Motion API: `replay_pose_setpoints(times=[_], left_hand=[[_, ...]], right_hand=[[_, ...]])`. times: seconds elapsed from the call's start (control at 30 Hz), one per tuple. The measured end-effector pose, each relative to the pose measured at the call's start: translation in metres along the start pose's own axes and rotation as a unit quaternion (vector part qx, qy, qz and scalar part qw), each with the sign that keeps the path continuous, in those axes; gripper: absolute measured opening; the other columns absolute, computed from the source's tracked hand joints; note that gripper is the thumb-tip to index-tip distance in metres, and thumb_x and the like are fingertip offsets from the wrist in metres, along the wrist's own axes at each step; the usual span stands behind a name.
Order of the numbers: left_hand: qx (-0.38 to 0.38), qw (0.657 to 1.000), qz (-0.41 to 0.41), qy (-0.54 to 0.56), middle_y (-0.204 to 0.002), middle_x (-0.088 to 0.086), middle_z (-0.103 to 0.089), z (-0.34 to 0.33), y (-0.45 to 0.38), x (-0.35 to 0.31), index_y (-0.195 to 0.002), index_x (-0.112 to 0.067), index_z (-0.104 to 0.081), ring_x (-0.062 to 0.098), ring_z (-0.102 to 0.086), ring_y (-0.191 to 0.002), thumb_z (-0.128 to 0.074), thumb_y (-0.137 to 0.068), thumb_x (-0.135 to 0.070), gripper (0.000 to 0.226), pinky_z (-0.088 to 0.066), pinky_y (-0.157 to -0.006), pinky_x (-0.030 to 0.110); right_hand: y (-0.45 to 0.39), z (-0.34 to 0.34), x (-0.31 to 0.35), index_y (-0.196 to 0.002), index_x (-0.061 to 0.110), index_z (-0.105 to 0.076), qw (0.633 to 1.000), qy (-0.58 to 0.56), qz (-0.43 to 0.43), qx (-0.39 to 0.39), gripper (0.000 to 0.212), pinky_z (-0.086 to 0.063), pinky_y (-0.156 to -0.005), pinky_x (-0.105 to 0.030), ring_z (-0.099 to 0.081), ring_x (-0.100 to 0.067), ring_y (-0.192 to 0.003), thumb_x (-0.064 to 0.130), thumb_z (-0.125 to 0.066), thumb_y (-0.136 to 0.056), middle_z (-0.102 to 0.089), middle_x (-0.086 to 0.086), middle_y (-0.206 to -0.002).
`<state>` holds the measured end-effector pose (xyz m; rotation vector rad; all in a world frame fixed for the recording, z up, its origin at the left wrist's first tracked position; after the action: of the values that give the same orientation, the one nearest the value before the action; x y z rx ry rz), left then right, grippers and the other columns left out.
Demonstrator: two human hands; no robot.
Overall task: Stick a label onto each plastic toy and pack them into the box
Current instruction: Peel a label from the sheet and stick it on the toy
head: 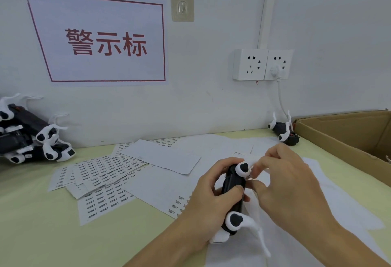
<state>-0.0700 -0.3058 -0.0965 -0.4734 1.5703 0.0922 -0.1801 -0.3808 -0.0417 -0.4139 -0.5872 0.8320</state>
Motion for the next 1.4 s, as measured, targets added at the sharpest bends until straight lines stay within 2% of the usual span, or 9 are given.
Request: replay_pose_setpoints(times=[0.17, 0.27, 0.33, 0.43, 0.6, 0.7, 0.9, 1.2, 1.4], left_hand=[[-0.012, 1.000, 0.009, 0.020, -0.116, -0.005, -0.068, 0.003, -0.002, 0.002, -0.116, -0.036, -0.066, 0.022, -0.071, -0.084, -0.057, -0.082, -0.011, 0.043, -0.056, -0.074, 0.029], [-0.021, 0.999, 0.012, 0.028, -0.115, -0.005, -0.069, 0.004, -0.003, 0.004, -0.115, -0.036, -0.067, 0.024, -0.071, -0.085, -0.057, -0.081, -0.011, 0.043, -0.057, -0.076, 0.030], [-0.027, 0.999, 0.016, 0.039, -0.113, -0.007, -0.070, 0.006, -0.003, 0.005, -0.113, -0.036, -0.068, 0.024, -0.071, -0.086, -0.057, -0.080, -0.011, 0.043, -0.056, -0.075, 0.029], [-0.030, 0.998, 0.024, 0.056, -0.109, -0.007, -0.072, 0.008, -0.004, 0.006, -0.112, -0.036, -0.070, 0.020, -0.072, -0.084, -0.058, -0.078, -0.013, 0.042, -0.056, -0.072, 0.026], [-0.010, 0.997, 0.025, 0.073, -0.120, 0.000, -0.068, 0.006, -0.004, 0.008, -0.118, -0.033, -0.068, 0.029, -0.071, -0.091, -0.058, -0.077, -0.009, 0.049, -0.057, -0.081, 0.038], [0.001, 0.998, 0.020, 0.067, -0.123, 0.002, -0.066, 0.004, -0.004, 0.007, -0.120, -0.033, -0.067, 0.030, -0.070, -0.095, -0.058, -0.077, -0.008, 0.050, -0.055, -0.087, 0.042], [0.000, 0.999, 0.010, 0.049, -0.120, 0.002, -0.068, 0.002, -0.003, 0.006, -0.117, -0.035, -0.067, 0.029, -0.069, -0.096, -0.060, -0.080, -0.010, 0.045, -0.053, -0.090, 0.042], [-0.005, 0.999, 0.008, 0.036, -0.117, -0.002, -0.069, 0.001, -0.003, 0.005, -0.115, -0.036, -0.067, 0.025, -0.070, -0.091, -0.060, -0.080, -0.011, 0.044, -0.054, -0.081, 0.033], [-0.011, 0.999, 0.010, 0.035, -0.118, -0.003, -0.069, 0.002, -0.002, 0.004, -0.121, -0.033, -0.065, 0.025, -0.070, -0.089, -0.064, -0.086, -0.018, 0.038, -0.055, -0.083, 0.035]], right_hand=[[-0.003, -0.003, -0.004, -0.072, 0.034, -0.063, 0.998, -0.062, 0.022, 0.001, 0.022, -0.043, -0.074, -0.030, -0.049, -0.006, -0.086, 0.021, -0.079, -0.078, -0.044, 0.021, -0.091], [-0.005, -0.004, -0.008, -0.071, 0.036, -0.063, 0.996, -0.084, 0.022, 0.009, 0.024, -0.039, -0.072, -0.015, -0.050, 0.001, -0.089, 0.021, -0.080, -0.078, -0.045, 0.021, -0.091], [-0.007, -0.003, -0.011, -0.073, 0.038, -0.063, 0.994, -0.100, 0.028, 0.025, 0.026, -0.038, -0.071, -0.010, -0.049, 0.006, -0.093, 0.019, -0.079, -0.079, -0.046, 0.022, -0.092], [-0.009, 0.002, -0.013, -0.077, 0.039, -0.065, 0.989, -0.132, 0.042, 0.049, 0.024, -0.039, -0.074, -0.011, -0.052, 0.002, -0.098, 0.018, -0.076, -0.081, -0.049, 0.021, -0.095], [-0.008, 0.000, -0.013, -0.071, 0.038, -0.069, 0.972, -0.216, 0.028, 0.092, 0.016, -0.041, -0.080, -0.016, -0.056, -0.005, -0.097, 0.028, -0.075, -0.082, -0.054, 0.017, -0.094], [-0.005, -0.007, -0.011, -0.072, 0.038, -0.068, 0.971, -0.212, 0.036, 0.105, 0.016, -0.039, -0.083, -0.015, -0.054, -0.003, -0.099, 0.028, -0.074, -0.084, -0.052, 0.018, -0.096], [-0.001, -0.013, -0.005, -0.073, 0.039, -0.064, 0.975, -0.199, 0.056, 0.086, 0.022, -0.029, -0.084, -0.002, -0.047, 0.001, -0.106, 0.024, -0.069, -0.087, -0.046, 0.023, -0.100], [0.003, -0.011, -0.002, -0.072, 0.040, -0.060, 0.983, -0.163, 0.068, 0.052, 0.025, -0.027, -0.087, -0.001, -0.045, 0.002, -0.108, 0.023, -0.071, -0.086, -0.043, 0.025, -0.099], [0.004, -0.009, 0.000, -0.074, 0.039, -0.061, 0.985, -0.147, 0.077, 0.043, 0.021, -0.033, -0.087, -0.006, -0.046, 0.000, -0.108, 0.026, -0.070, -0.086, -0.042, 0.025, -0.100]])
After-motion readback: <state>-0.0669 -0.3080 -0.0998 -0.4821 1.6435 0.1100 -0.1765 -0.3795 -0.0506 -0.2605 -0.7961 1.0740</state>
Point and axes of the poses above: each hand's wrist, its own y-axis away from the middle knuckle, its own z-axis out of the back of the hand, x = y × z, the point moved 7 cm from there along -y, towards the middle knuckle
